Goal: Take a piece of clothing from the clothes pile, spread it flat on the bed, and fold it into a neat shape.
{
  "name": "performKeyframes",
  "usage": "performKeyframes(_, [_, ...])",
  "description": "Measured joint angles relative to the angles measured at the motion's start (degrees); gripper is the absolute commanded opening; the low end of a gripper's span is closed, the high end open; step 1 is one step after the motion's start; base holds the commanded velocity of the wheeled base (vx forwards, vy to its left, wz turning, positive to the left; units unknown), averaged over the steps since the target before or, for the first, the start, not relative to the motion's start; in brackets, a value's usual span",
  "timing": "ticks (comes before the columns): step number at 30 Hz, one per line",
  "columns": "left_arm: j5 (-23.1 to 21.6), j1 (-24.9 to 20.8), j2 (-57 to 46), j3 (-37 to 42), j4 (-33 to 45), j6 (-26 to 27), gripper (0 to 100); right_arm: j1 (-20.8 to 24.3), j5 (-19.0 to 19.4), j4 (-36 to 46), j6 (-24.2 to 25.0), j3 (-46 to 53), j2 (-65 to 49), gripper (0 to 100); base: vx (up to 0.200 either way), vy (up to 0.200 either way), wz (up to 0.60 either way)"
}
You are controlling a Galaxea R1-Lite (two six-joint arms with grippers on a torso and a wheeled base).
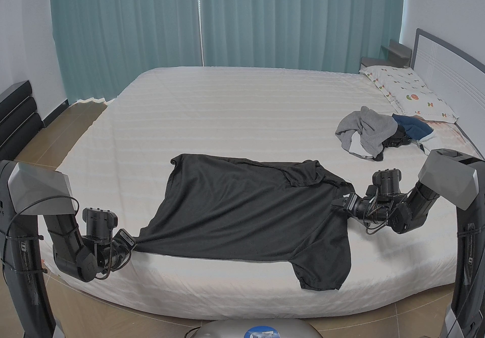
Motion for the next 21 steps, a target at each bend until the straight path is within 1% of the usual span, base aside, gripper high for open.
performKeyframes(6, [-0.05,-0.02,0.02,0.11,0.02,0.0,0,-2.04,2.13,-0.27,0.0,4.88,-3.16,100,0.0,0.0,0.0])
performKeyframes(13, [-0.1,-0.02,0.02,0.17,0.02,0.0,0,-3.67,5.52,-0.32,-1.02,14.03,-7.72,100,0.0,0.0,0.0])
performKeyframes(16, [-0.1,-0.02,0.02,0.22,0.02,0.0,0,-3.69,6.81,-0.44,-3.29,18.16,-9.06,100,0.0,0.0,0.0])
performKeyframes(18, [-0.1,-0.02,0.02,0.22,0.02,0.0,0,-3.47,7.47,-1.08,-6.25,21.31,-9.83,100,0.0,0.0,0.0])
performKeyframes(21, [-0.11,-0.02,0.02,0.27,0.02,0.0,0,-2.06,8.09,-3.15,-8.81,25.19,-10.44,100,0.0,0.0,0.0])
